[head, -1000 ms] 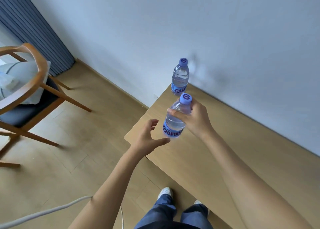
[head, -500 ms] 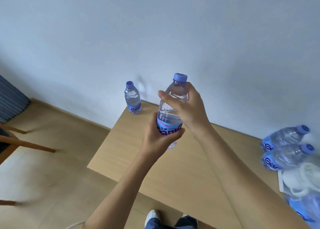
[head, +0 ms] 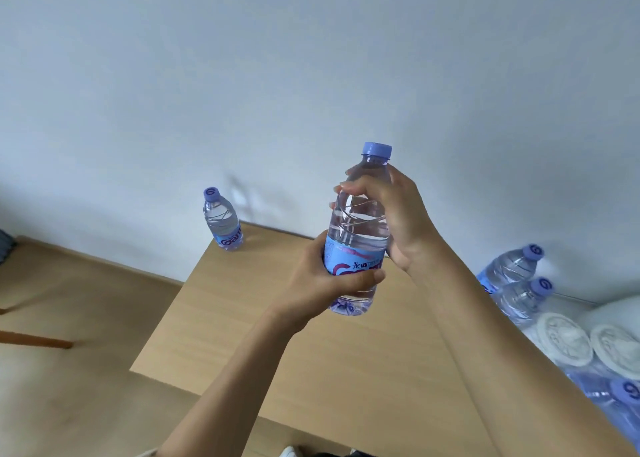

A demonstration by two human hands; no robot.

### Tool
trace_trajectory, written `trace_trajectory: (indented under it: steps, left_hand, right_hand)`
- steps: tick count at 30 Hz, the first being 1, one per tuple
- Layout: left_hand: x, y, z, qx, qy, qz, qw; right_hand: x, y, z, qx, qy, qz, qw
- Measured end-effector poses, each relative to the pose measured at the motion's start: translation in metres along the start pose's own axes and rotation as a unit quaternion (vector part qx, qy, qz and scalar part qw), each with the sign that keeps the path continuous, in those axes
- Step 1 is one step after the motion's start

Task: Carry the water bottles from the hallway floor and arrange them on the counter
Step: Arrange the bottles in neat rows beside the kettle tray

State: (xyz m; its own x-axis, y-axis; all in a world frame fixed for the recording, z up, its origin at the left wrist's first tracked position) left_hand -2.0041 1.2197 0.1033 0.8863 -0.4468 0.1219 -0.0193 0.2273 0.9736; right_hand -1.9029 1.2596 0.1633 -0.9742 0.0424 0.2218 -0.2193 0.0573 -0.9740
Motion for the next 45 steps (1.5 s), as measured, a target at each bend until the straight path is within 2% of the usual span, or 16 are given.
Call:
trace_trajectory:
  steps: [6, 12, 15, 21, 26, 33, 40, 45]
  left_hand:
    - [0.009, 0.000, -0.003, 0.000, 0.036, 0.017, 0.999]
    - [0.027, 0.003, -0.002, -0.019, -0.050, 0.052, 0.997]
    - [0.036, 0.006, 0.000, -0.022, -0.090, 0.042, 0.995]
    - [0.037, 0.007, 0.002, -0.016, -0.081, -0.021, 0.996]
    - [0.033, 0.002, 0.001, -0.014, -0.049, -0.064, 0.997]
    - [0.033, -0.001, -0.005, -0.018, -0.029, -0.058, 0.998]
    - [0.051, -0.023, -0.019, -0.048, -0.053, -0.059, 0.996]
    - [0.079, -0.050, -0.035, -0.080, -0.085, -0.065, 0.991]
  right_hand:
    - [-0.014, -0.010, 0.003, -0.021, 0.004, 0.052, 0.998]
    - [-0.019, -0.010, 0.006, 0.015, -0.029, -0.023, 0.999]
    - [-0.022, -0.010, 0.006, 0.004, -0.011, -0.051, 0.999]
    - [-0.032, -0.015, 0.002, -0.011, 0.032, -0.044, 0.998]
    - [-0.040, -0.016, -0.004, -0.008, 0.054, -0.009, 0.998]
    - [-0.051, -0.014, -0.005, -0.008, 0.074, 0.022, 0.997]
    - [-0.082, -0.007, 0.003, -0.006, 0.090, 0.090, 0.992]
    - [-0.118, 0.011, 0.012, 0.062, 0.067, 0.135, 0.987]
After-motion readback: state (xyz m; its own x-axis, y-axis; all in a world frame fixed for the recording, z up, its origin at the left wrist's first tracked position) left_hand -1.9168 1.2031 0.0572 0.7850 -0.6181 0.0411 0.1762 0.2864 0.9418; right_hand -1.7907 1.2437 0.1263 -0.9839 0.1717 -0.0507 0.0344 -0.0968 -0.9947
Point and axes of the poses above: each hand's wrist, its own z-axis away from the middle knuckle, its own x-axis out of the palm, y = z × x, the point moved 9 cm from there along -z, towards the middle knuckle, and after that the axes turned 6 degrees about -x, right-handed, at the moved point
